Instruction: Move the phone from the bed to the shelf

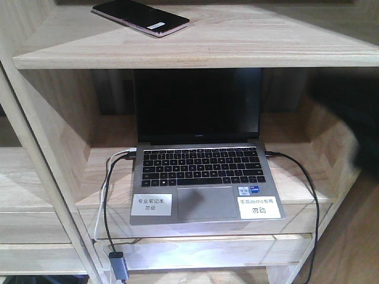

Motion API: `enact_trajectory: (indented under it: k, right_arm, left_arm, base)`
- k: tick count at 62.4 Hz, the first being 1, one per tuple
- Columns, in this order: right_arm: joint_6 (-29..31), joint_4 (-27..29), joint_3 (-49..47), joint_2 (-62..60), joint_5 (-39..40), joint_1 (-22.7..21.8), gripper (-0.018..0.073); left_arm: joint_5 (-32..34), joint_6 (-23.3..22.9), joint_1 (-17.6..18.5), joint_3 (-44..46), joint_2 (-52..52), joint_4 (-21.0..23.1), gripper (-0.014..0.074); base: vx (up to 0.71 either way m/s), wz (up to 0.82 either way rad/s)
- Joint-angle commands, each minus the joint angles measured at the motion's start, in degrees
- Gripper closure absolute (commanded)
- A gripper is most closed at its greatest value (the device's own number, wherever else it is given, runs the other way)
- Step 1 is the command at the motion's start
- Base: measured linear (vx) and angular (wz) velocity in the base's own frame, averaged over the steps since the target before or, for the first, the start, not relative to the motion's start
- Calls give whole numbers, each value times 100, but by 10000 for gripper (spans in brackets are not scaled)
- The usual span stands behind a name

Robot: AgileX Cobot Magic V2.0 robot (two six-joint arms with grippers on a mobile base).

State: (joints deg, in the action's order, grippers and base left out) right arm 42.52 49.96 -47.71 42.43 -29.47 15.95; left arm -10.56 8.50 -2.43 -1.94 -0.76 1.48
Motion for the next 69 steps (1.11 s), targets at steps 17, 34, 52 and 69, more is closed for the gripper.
enact_trajectory:
  k: [17, 34, 52, 69]
  right_arm:
    - [57, 281, 1616, -1892, 357, -26, 564]
    - [64, 274, 2446, -2821, 358, -26, 564]
    - [59, 299, 2689, -2848, 161, -26, 564]
    - [66, 299, 2689, -2848, 162, -26, 564]
  left_arm:
    - [415, -33, 20, 122, -77, 52, 595]
    - [415, -33, 20, 122, -77, 52, 595]
    - [415, -33, 20, 122, -77, 52, 595]
    - [415, -33, 20, 122, -77, 52, 595]
  base:
    - [0, 0]
    - [0, 0]
    - [0, 0]
    - [0, 0]
